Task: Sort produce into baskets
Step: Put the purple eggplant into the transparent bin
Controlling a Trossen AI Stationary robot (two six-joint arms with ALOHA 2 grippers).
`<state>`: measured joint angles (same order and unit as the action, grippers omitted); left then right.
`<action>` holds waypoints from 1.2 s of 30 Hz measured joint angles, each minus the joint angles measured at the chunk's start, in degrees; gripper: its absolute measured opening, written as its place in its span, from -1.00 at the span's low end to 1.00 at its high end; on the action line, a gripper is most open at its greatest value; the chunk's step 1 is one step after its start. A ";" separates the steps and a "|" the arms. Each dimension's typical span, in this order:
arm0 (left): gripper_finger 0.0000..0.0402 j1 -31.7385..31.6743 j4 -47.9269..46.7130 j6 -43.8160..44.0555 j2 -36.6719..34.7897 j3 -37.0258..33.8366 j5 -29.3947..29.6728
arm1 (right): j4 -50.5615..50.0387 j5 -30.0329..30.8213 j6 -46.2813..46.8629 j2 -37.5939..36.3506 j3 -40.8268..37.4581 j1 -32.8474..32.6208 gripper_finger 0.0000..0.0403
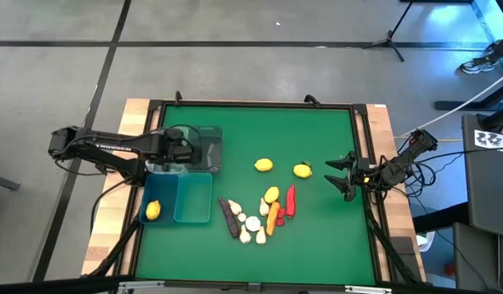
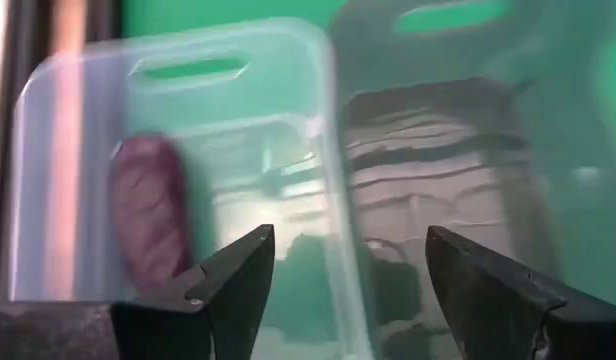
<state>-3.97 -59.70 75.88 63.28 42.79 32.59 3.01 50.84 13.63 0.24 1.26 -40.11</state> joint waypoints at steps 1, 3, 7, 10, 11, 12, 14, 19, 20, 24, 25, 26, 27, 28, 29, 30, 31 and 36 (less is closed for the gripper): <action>0.26 0.29 1.98 -2.79 -0.69 0.28 0.16 | -0.01 0.04 -0.01 0.01 0.00 0.01 0.39; 0.25 1.23 8.01 -10.96 -2.08 0.79 0.34 | -0.02 0.06 -0.01 -0.02 0.00 -0.01 0.39; 0.25 4.44 25.71 -33.04 -4.39 0.96 -1.66 | -0.04 0.06 -0.02 -0.02 0.00 0.01 0.39; 0.25 8.14 40.27 -51.83 -4.80 0.99 -12.19 | -0.05 0.06 -0.02 -0.01 0.00 -0.01 0.39; 0.25 9.44 44.26 -56.07 -4.68 1.00 -15.59 | -0.07 0.08 -0.02 -0.01 0.00 0.00 0.39; 0.25 10.87 47.38 -59.27 -4.24 1.02 -17.36 | -0.07 0.08 -0.02 -0.02 0.00 -0.01 0.39; 0.25 13.32 51.38 -62.93 -3.05 1.09 -17.95 | -0.07 0.08 -0.02 -0.02 0.00 0.01 0.39; 0.25 17.56 52.72 -68.95 2.75 1.07 -19.63 | -0.07 0.10 -0.02 -0.02 0.00 0.01 0.39; 0.25 18.23 52.95 -70.12 4.40 1.07 -20.83 | -0.07 0.10 -0.02 0.00 0.00 -0.01 0.39; 0.25 20.15 52.44 -75.37 11.60 2.05 -25.91 | -0.07 0.10 -0.02 0.01 0.00 0.00 0.39; 0.25 20.58 52.44 -76.69 13.38 2.75 -26.28 | -0.07 0.10 0.00 -0.01 0.00 0.00 0.39; 0.25 20.97 52.32 -78.26 15.03 3.58 -26.40 | -0.07 0.11 0.00 -0.02 0.00 0.00 0.39; 0.25 21.29 51.91 -80.13 16.59 4.62 -26.50 | -0.07 0.10 0.00 -0.02 0.00 -0.01 0.39; 0.25 21.53 50.92 -82.10 18.15 5.95 -26.71 | -0.07 0.10 0.00 -0.01 0.00 0.00 0.39; 0.25 21.73 49.35 -84.08 19.51 7.45 -27.08 | -0.07 0.10 0.00 -0.01 0.00 0.00 0.39; 0.25 21.96 47.25 -85.89 20.83 9.02 -27.45 | -0.07 0.12 0.00 -0.01 0.00 -0.01 0.39; 0.25 22.13 44.92 -87.36 22.18 10.79 -27.77 | -0.07 0.10 0.00 -0.01 0.00 0.01 0.39; 0.25 22.28 32.43 -92.94 28.06 19.33 -29.11 | -0.07 0.10 0.01 -0.02 0.00 0.00 0.39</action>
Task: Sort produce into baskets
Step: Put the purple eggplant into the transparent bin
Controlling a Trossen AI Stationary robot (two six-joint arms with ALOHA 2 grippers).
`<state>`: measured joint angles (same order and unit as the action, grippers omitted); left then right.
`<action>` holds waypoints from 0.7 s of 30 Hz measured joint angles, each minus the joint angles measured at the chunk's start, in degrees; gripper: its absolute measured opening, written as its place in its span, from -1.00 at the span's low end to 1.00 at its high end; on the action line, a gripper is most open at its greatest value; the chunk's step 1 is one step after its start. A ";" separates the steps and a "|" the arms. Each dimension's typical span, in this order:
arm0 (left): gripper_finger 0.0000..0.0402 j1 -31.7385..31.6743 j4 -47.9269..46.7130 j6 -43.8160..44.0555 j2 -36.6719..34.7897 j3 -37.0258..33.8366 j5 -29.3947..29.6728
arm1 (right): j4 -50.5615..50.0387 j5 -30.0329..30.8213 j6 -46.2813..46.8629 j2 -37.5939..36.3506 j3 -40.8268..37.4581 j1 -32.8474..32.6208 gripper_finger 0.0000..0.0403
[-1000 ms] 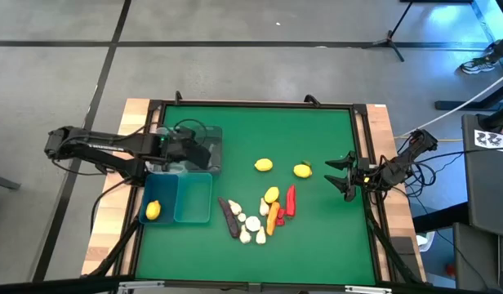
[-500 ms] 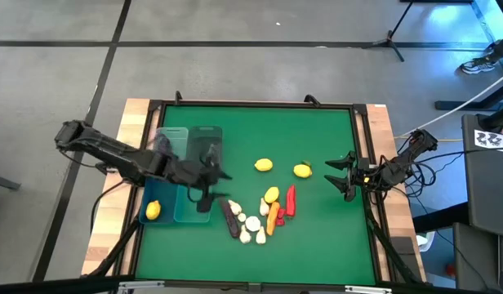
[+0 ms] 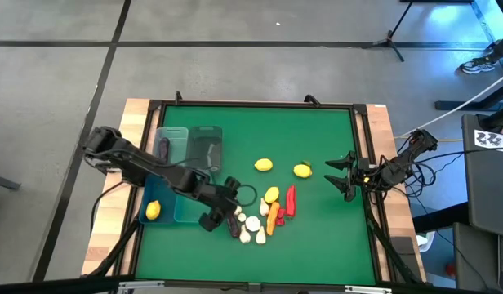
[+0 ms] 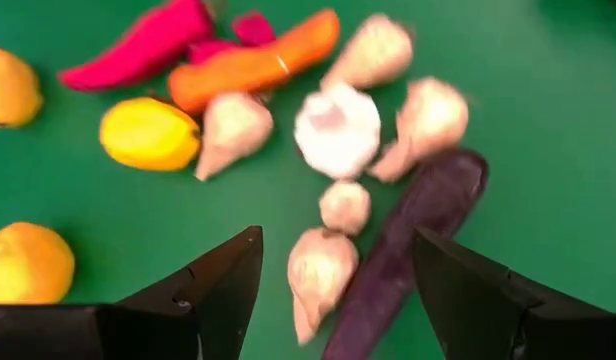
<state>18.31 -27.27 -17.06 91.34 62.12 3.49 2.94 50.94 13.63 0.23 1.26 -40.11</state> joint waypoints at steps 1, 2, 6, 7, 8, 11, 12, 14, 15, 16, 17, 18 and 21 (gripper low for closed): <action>0.25 0.13 -1.70 -0.92 1.09 1.37 0.00 | 0.00 0.02 -0.01 0.00 0.00 -0.01 0.39; 0.25 0.28 -2.85 -1.81 2.12 2.50 0.00 | -0.01 0.02 -0.01 0.02 0.00 0.01 0.39; 0.25 1.79 -5.27 -6.03 5.07 5.87 -0.32 | -0.02 0.00 -0.01 0.00 0.00 0.02 0.39; 0.25 2.24 -6.35 -6.68 5.64 6.38 -0.43 | -0.02 0.00 -0.01 0.02 0.00 0.00 0.39; 0.25 2.65 -7.79 -7.07 6.15 6.78 -0.54 | -0.02 0.02 0.00 0.01 0.00 0.01 0.39; 0.25 4.09 -10.72 -7.37 7.10 7.37 -0.58 | -0.02 0.01 0.01 0.02 0.00 0.02 0.39; 0.25 4.59 -10.93 -7.64 7.31 7.40 -0.55 | -0.02 0.02 -0.01 0.02 0.00 -0.01 0.39; 0.25 5.55 -10.88 -8.73 7.65 7.44 -0.57 | -0.04 0.02 -0.01 0.00 0.00 0.01 0.39; 0.25 5.96 -10.72 -9.24 7.80 7.44 -0.59 | -0.04 0.02 -0.01 0.02 0.00 0.00 0.39; 0.25 6.20 -9.98 -9.87 8.13 7.44 -0.63 | -0.03 0.02 -0.01 0.01 0.00 0.01 0.39; 0.25 6.31 -9.09 -10.37 8.27 7.44 -0.61 | -0.04 0.00 -0.01 0.01 0.00 -0.01 0.39; 0.25 6.34 -8.75 -10.86 8.34 7.44 -0.59 | -0.04 0.00 -0.01 0.02 0.00 0.00 0.39; 0.25 6.25 -7.41 -12.29 9.29 7.45 -0.44 | -0.15 0.02 -0.01 0.02 0.00 0.00 0.39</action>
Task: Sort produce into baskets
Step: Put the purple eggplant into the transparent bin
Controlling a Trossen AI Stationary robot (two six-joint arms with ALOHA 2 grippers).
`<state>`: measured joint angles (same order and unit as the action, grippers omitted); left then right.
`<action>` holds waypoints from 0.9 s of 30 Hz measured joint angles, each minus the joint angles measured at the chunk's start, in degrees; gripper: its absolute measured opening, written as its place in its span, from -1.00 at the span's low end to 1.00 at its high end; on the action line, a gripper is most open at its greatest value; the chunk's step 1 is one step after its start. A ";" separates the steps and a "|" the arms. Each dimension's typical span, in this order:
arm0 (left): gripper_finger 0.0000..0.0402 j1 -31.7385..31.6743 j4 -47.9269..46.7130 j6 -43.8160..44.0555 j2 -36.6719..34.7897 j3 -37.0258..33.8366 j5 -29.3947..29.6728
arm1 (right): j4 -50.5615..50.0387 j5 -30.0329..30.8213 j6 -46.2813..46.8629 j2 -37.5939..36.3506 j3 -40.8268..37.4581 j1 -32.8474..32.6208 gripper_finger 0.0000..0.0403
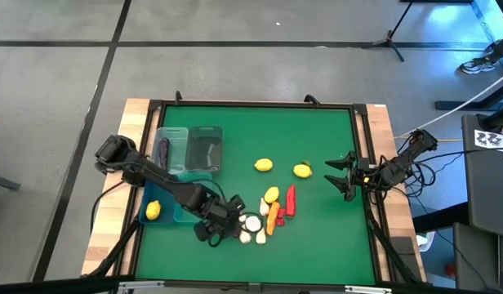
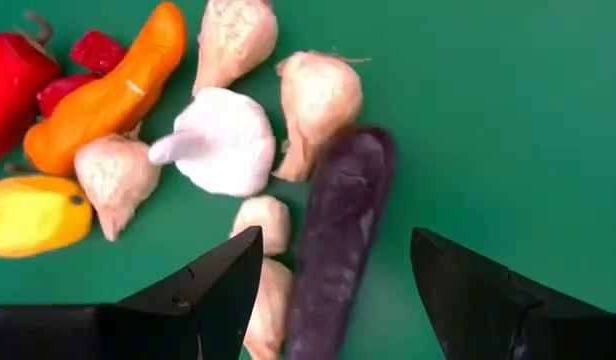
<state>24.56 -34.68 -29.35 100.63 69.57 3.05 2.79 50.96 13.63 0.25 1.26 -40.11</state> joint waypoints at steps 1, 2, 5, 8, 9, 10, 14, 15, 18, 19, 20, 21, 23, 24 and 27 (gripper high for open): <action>0.25 0.00 -0.17 -0.59 0.48 -0.01 -0.11 | 0.00 0.00 0.00 0.00 0.00 -0.01 0.39; 0.25 -0.04 -0.23 -1.10 1.02 0.00 -0.18 | -0.12 0.02 0.00 -0.02 0.00 -0.01 0.39; 0.25 -0.22 -0.93 -1.87 2.75 0.01 -0.81 | -0.31 0.02 0.00 -0.02 0.00 0.00 0.39; 0.25 -0.28 -0.51 -2.78 4.17 0.01 -0.84 | -0.44 0.02 0.00 -0.01 0.00 0.00 0.39; 0.25 -0.28 -0.30 -3.17 4.27 0.01 -0.85 | -0.48 0.00 0.00 -0.02 0.00 0.01 0.39; 0.25 -0.36 0.10 -3.58 4.27 0.01 -0.84 | -0.49 0.00 0.00 0.00 0.00 0.00 0.39; 0.25 -1.29 1.89 -3.79 4.23 0.01 -0.97 | -0.55 -0.02 0.00 0.00 0.00 0.00 0.39; 0.25 -1.49 1.89 -3.80 4.23 0.01 -1.27 | -0.55 -0.04 0.00 0.00 0.00 0.00 0.39; 0.25 -2.00 2.07 -4.41 4.56 0.01 -2.79 | -0.59 -0.05 0.00 0.00 0.00 0.01 0.39; 0.25 -2.12 2.18 -4.45 4.80 0.01 -2.88 | -0.59 -0.07 0.00 0.00 0.00 -0.01 0.39; 0.25 -2.14 2.14 -4.40 5.17 0.01 -3.27 | -0.61 -0.09 0.00 0.00 0.00 0.01 0.39; 0.25 -2.19 2.23 -4.27 5.59 0.01 -3.93 | -0.61 -0.07 0.00 0.00 0.00 0.01 0.39; 0.25 -2.23 2.33 -4.25 6.42 0.01 -5.45 | -0.63 -0.11 0.00 0.00 0.00 0.00 0.39; 0.25 -2.23 2.41 -4.41 6.90 0.01 -5.66 | -0.66 -0.11 0.00 0.00 0.00 0.00 0.39; 0.25 -2.21 2.55 -5.09 7.89 0.01 -5.58 | -0.68 -0.13 0.00 -0.02 0.00 -0.01 0.39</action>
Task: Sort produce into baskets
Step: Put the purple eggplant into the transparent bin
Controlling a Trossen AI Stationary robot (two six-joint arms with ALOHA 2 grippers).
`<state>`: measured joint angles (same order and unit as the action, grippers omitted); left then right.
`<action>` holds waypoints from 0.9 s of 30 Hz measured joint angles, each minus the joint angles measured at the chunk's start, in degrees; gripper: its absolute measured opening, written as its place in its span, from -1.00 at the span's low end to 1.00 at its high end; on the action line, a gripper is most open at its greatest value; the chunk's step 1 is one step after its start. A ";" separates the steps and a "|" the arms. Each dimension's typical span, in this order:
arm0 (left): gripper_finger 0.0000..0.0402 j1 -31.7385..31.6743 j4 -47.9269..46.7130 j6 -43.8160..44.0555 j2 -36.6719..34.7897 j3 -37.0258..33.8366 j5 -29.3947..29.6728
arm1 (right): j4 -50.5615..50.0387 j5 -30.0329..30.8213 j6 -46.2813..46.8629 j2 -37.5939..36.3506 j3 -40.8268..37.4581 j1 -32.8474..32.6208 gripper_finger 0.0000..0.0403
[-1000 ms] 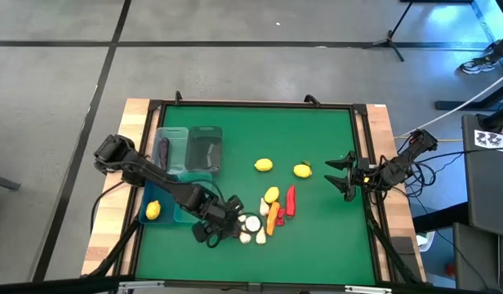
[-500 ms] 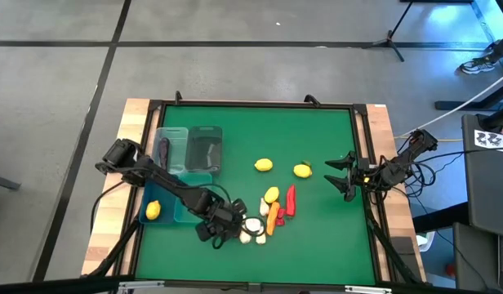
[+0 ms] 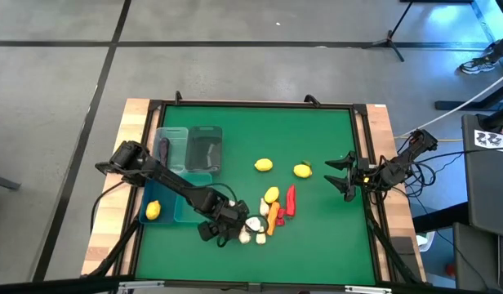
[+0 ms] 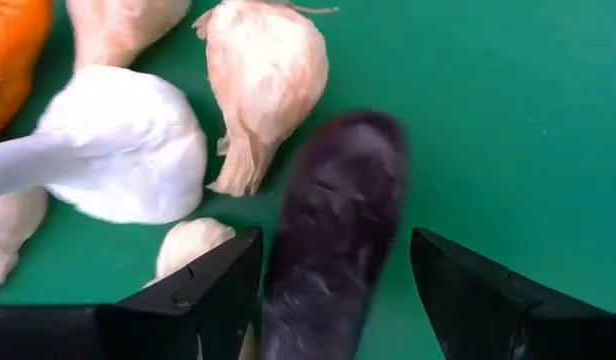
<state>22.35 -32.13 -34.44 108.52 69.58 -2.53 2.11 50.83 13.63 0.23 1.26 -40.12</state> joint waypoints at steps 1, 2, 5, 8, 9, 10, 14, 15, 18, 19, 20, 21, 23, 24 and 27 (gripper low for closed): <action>0.25 -0.08 0.01 0.00 0.10 0.00 -0.02 | 0.00 -0.02 0.00 0.01 0.00 0.00 0.39; 0.25 -0.27 0.03 0.02 0.12 0.00 -0.04 | 0.00 -0.02 0.00 0.02 0.00 0.00 0.39; 0.19 -0.64 0.07 -0.36 0.12 0.00 -0.02 | -0.02 -0.04 0.00 0.02 0.00 0.02 0.39; 0.08 -0.76 0.26 -1.09 0.12 0.00 -0.02 | -0.02 -0.04 0.00 0.02 0.00 0.00 0.39; 0.05 -0.74 0.24 -1.13 0.12 0.00 -0.02 | -0.02 -0.04 0.00 0.02 0.00 0.02 0.39; 0.01 -0.72 0.23 -1.19 0.12 -0.02 -0.04 | -0.02 -0.06 0.00 0.02 0.00 0.01 0.39; -0.13 -0.72 0.23 -1.79 0.12 0.00 -0.04 | -0.04 -0.07 0.00 0.02 0.00 0.02 0.39; -0.15 -0.72 0.23 -1.77 0.12 0.00 -0.04 | -0.04 -0.07 0.00 0.02 0.00 0.00 0.39; -0.19 -0.72 0.26 -1.72 0.12 0.01 0.17 | -0.04 -0.07 0.00 0.02 0.00 0.02 0.39; -0.20 -0.70 0.14 -1.72 0.12 0.19 0.42 | -0.04 -0.07 0.01 0.02 0.00 0.01 0.39; -0.21 -0.70 0.22 -1.66 0.12 0.47 0.79 | -0.04 -0.07 0.00 0.02 0.00 0.01 0.39; -0.21 -0.70 0.72 -1.56 0.12 0.65 1.20 | -0.04 -0.07 0.00 0.02 0.00 0.00 0.39; -0.21 -0.76 2.02 -1.51 0.05 0.72 2.10 | -0.04 -0.07 0.00 0.02 0.00 0.00 0.39; -0.21 -0.76 2.23 -1.57 -0.03 0.72 2.71 | -0.04 -0.07 0.00 0.02 0.00 0.00 0.39; -0.21 -0.76 3.32 -1.70 -0.19 0.82 4.69 | -0.07 -0.08 0.00 0.00 0.00 0.01 0.39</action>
<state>21.58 -28.81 -36.13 108.33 70.40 2.16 2.04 50.74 13.63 0.24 1.26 -40.11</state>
